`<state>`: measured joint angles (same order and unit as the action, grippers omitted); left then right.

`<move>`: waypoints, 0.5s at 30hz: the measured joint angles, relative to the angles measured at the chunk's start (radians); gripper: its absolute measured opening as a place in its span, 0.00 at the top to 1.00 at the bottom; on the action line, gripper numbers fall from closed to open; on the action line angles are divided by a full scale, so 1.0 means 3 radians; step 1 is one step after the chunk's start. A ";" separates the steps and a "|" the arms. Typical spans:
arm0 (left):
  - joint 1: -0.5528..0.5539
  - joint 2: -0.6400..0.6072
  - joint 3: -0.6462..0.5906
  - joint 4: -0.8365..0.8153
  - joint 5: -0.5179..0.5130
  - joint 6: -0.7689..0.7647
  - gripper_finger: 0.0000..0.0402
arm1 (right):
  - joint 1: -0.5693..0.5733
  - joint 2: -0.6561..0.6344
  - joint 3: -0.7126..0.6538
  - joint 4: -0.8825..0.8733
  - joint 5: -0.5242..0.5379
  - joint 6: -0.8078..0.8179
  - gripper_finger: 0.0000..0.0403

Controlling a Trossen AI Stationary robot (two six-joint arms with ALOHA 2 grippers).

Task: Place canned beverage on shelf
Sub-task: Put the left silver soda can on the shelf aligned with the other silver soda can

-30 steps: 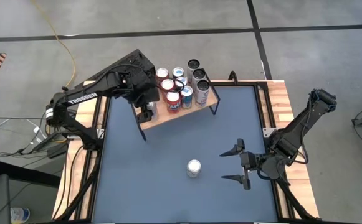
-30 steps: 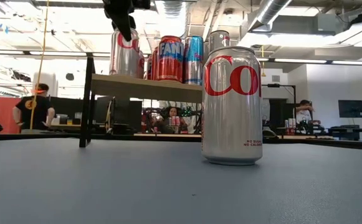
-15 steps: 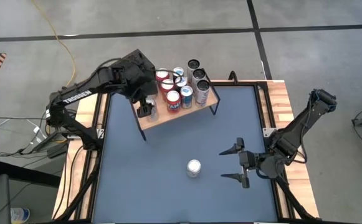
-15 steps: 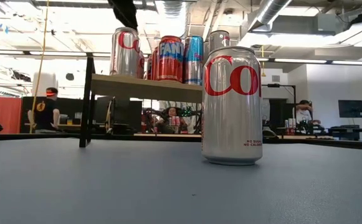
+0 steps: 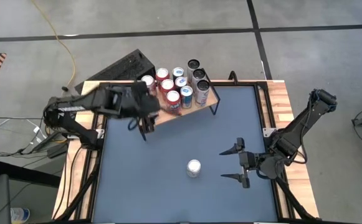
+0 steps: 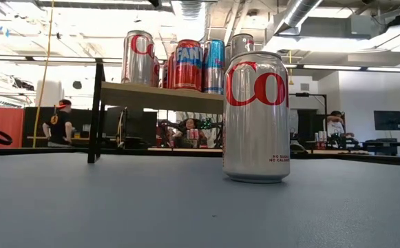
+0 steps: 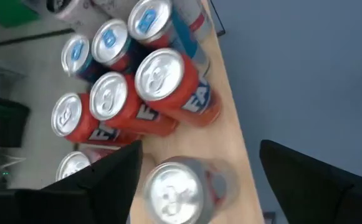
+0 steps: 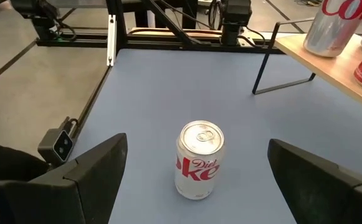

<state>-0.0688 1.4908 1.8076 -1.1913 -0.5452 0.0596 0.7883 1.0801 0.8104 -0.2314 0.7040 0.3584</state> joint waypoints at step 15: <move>-0.1397 -0.0002 -0.0048 0.0031 -0.0280 -0.1666 0.43 | -0.0851 0.0286 0.0348 0.0387 0.0174 -0.0918 0.06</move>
<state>-0.4879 1.4902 1.7931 -1.1820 -0.6291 -0.4402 0.5331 1.1660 0.9150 -0.1154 0.7563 0.0829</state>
